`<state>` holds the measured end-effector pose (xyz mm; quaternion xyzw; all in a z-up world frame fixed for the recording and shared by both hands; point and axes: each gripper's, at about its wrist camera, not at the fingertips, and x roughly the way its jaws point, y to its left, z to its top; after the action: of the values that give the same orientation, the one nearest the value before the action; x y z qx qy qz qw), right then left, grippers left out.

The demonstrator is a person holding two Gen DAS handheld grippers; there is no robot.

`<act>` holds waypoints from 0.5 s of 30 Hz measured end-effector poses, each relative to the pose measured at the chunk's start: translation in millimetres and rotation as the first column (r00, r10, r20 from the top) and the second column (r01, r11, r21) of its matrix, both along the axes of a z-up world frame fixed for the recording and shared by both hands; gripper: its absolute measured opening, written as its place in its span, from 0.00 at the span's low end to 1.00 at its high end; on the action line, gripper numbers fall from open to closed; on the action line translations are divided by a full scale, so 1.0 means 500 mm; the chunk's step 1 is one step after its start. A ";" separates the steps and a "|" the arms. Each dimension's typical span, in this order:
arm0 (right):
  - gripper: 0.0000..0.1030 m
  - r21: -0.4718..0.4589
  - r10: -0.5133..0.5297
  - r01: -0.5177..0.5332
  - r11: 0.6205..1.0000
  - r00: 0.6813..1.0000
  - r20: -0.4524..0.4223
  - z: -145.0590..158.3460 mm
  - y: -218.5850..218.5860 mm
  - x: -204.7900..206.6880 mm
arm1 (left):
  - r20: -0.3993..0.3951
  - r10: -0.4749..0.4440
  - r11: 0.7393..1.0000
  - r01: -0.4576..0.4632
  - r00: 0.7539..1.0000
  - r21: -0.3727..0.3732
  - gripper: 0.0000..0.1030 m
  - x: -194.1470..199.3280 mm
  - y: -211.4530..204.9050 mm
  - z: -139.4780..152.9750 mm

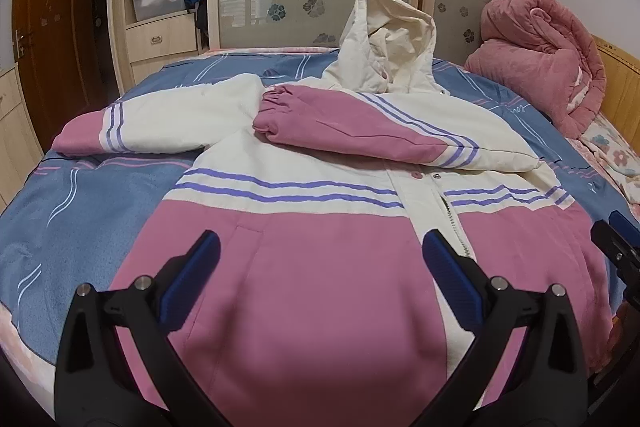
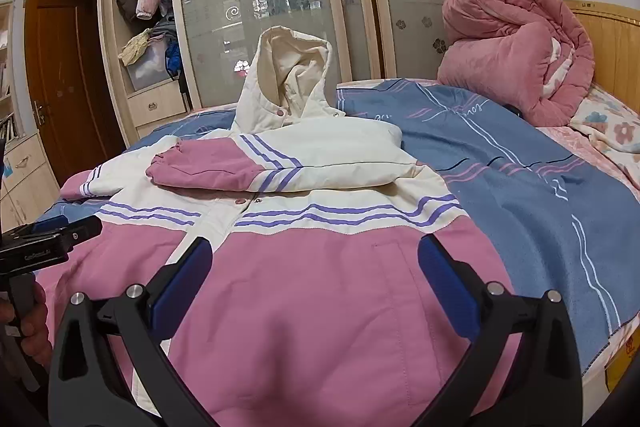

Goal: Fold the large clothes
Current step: 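Withdraw the open right tool from the folded sleeve, then grasp the other pink sleeve cuff with the left tool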

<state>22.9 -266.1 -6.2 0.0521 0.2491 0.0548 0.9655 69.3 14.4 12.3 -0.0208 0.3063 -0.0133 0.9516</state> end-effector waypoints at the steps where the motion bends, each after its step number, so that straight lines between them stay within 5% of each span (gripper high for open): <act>1: 0.99 0.000 -0.001 0.001 1.000 1.000 0.001 0.000 -0.001 0.000 | -0.001 -0.008 1.000 0.008 1.000 -0.012 0.98 0.000 0.001 0.001; 5: 0.99 0.001 -0.004 0.004 1.000 1.000 -0.001 -0.001 -0.002 0.000 | -0.011 -0.047 0.990 0.045 0.999 -0.137 0.98 0.005 0.027 0.007; 7: 0.99 0.004 -0.005 0.005 1.000 1.000 0.000 -0.001 -0.004 0.000 | -0.017 -0.093 0.953 0.084 0.996 -0.291 0.98 0.015 0.063 0.010; 12: 0.99 0.016 -0.004 0.004 1.000 1.000 -0.001 -0.003 -0.010 -0.002 | 0.010 -0.077 0.795 0.068 0.997 -0.603 0.98 0.041 0.196 0.021; 15: 0.99 0.024 0.001 -0.001 1.000 1.000 0.001 -0.002 -0.017 -0.007 | 0.040 0.010 0.713 0.021 0.999 -0.701 0.98 0.052 0.308 0.027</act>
<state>19.5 -274.6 -7.3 0.0636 0.2480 0.0586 0.9649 95.1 168.3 25.9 -0.3784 0.2590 -0.1316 0.8789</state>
